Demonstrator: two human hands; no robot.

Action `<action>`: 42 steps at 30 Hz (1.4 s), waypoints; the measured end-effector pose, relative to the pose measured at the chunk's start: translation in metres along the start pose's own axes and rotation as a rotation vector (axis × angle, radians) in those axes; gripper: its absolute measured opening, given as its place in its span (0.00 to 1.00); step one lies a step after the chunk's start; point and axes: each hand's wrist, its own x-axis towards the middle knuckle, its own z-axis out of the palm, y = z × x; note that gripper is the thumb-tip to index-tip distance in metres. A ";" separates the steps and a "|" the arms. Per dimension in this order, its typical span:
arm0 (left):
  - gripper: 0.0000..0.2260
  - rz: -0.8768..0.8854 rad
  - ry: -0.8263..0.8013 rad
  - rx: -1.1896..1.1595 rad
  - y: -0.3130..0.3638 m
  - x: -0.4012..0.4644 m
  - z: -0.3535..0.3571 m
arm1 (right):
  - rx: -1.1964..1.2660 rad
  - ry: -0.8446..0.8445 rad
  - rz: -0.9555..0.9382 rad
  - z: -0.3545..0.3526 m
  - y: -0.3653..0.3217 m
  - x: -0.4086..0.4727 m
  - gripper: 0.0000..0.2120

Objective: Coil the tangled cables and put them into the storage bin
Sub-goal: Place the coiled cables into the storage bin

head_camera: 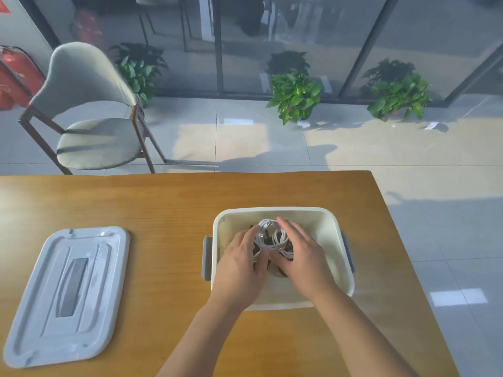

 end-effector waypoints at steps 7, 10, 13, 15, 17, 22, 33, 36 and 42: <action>0.27 -0.020 -0.133 0.168 -0.014 0.007 0.021 | -0.159 -0.100 0.030 0.011 0.017 0.013 0.35; 0.30 -0.029 -0.185 0.236 -0.019 0.005 0.026 | -0.181 -0.104 0.043 0.015 0.019 0.016 0.34; 0.31 -0.038 -0.200 0.272 -0.018 0.004 0.026 | -0.179 -0.101 0.046 0.015 0.019 0.016 0.34; 0.31 -0.025 -0.187 0.278 -0.015 0.003 0.023 | -0.171 -0.103 0.038 0.013 0.018 0.012 0.35; 0.30 0.021 -0.147 0.298 -0.009 0.000 0.015 | -0.158 -0.077 0.019 0.007 0.015 0.006 0.34; 0.27 0.134 0.010 0.418 -0.008 -0.015 -0.011 | -0.233 0.205 -0.078 -0.024 0.026 -0.016 0.26; 0.33 -0.076 0.033 0.369 -0.034 -0.055 -0.039 | -0.059 0.253 0.170 -0.028 0.033 -0.058 0.32; 0.32 -0.094 0.055 0.357 -0.044 -0.068 -0.053 | -0.054 0.220 0.168 -0.016 0.015 -0.063 0.33; 0.32 -0.141 0.096 0.391 -0.082 -0.089 -0.092 | -0.030 0.187 0.128 0.022 -0.024 -0.073 0.33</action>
